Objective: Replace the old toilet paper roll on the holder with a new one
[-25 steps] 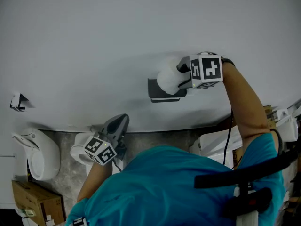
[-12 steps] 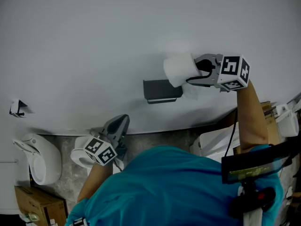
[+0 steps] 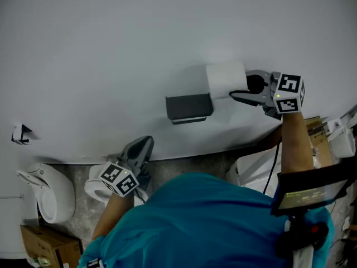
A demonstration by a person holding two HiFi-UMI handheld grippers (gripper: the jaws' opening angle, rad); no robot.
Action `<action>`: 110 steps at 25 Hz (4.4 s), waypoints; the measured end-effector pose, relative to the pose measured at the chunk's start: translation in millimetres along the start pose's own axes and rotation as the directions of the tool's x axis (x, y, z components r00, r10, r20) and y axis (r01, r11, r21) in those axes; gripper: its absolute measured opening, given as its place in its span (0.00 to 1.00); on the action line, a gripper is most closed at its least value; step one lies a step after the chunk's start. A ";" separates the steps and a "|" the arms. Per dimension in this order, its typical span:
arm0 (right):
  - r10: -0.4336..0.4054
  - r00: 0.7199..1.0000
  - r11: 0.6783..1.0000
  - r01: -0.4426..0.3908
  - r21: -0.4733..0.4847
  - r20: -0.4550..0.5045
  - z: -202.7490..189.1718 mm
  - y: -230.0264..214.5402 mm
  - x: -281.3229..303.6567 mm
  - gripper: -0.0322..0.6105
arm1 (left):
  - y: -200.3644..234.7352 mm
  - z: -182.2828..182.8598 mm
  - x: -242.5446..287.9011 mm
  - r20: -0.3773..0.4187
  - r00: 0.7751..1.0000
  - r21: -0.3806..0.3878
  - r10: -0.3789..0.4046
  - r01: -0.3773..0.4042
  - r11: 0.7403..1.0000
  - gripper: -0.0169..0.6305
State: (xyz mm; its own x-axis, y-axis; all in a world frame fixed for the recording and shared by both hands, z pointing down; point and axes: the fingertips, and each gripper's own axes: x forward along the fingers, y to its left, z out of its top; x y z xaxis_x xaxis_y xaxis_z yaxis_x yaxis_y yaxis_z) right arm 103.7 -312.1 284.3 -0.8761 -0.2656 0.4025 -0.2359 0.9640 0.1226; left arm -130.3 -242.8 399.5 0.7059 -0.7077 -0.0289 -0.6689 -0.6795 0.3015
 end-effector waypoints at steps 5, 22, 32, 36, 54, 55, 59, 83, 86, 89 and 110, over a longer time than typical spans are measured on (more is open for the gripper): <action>-0.019 0.995 0.998 0.014 0.053 0.094 3.2 -0.5 -8.9 0.30 | 0.4 -1.5 0.1 -0.001 1.000 0.003 -0.004 0.004 1.000 0.04; -0.042 0.932 0.961 -0.061 0.269 0.360 -26.7 10.5 -42.6 0.30 | 0.7 -5.5 -1.7 -0.006 1.000 -0.015 0.002 -0.002 1.000 0.04; -0.091 0.948 0.926 -0.031 0.376 0.304 -84.1 20.1 -46.1 0.30 | -1.4 -15.4 4.3 -0.021 1.000 -0.026 -0.018 0.017 1.000 0.04; -0.093 0.956 0.910 -0.032 0.414 0.279 -103.5 22.2 -37.3 0.30 | -1.6 -15.5 4.2 -0.031 0.999 -0.027 -0.018 0.018 0.999 0.04; -0.024 0.993 0.863 -0.040 0.504 0.119 -195.2 34.2 29.7 0.30 | -3.2 -17.5 -8.5 -0.035 0.999 -0.030 0.011 -0.012 0.999 0.04; -0.020 0.993 0.861 -0.041 0.507 0.113 -197.5 34.1 34.0 0.30 | -3.0 -16.9 -9.0 -0.037 0.999 -0.031 0.014 -0.015 0.999 0.04; -0.002 0.996 0.855 -0.046 0.516 0.092 -202.4 32.7 48.9 0.30 | -0.9 -16.0 -12.3 -0.031 0.999 -0.031 0.014 -0.015 0.999 0.04; 0.025 0.992 0.851 -0.087 0.518 0.124 -191.5 26.1 63.9 0.30 | -5.0 -16.6 -14.3 -0.025 0.999 -0.036 0.027 -0.028 0.999 0.04; 0.030 0.992 0.850 -0.091 0.518 0.125 -191.9 25.8 66.5 0.30 | -5.8 -16.8 -13.6 -0.023 0.999 -0.038 0.026 -0.027 0.999 0.04; 0.036 0.993 0.852 -0.091 0.516 0.117 -191.8 25.3 69.6 0.30 | -6.5 -16.4 -13.1 -0.024 0.999 -0.036 0.026 -0.027 0.999 0.04; 0.076 0.996 0.867 -0.088 0.491 0.044 -189.0 24.1 93.6 0.30 | -5.2 -13.6 -26.7 -0.010 0.999 -0.029 0.054 -0.054 0.998 0.04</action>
State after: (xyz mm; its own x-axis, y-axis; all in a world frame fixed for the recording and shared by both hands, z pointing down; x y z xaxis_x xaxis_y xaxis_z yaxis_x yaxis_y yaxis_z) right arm 95.5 -316.0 496.3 -0.9093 -0.1905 0.3700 -0.3337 0.8650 -0.3748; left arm -142.4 -217.8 411.7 0.6712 -0.7413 -0.0036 -0.6990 -0.6345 0.3299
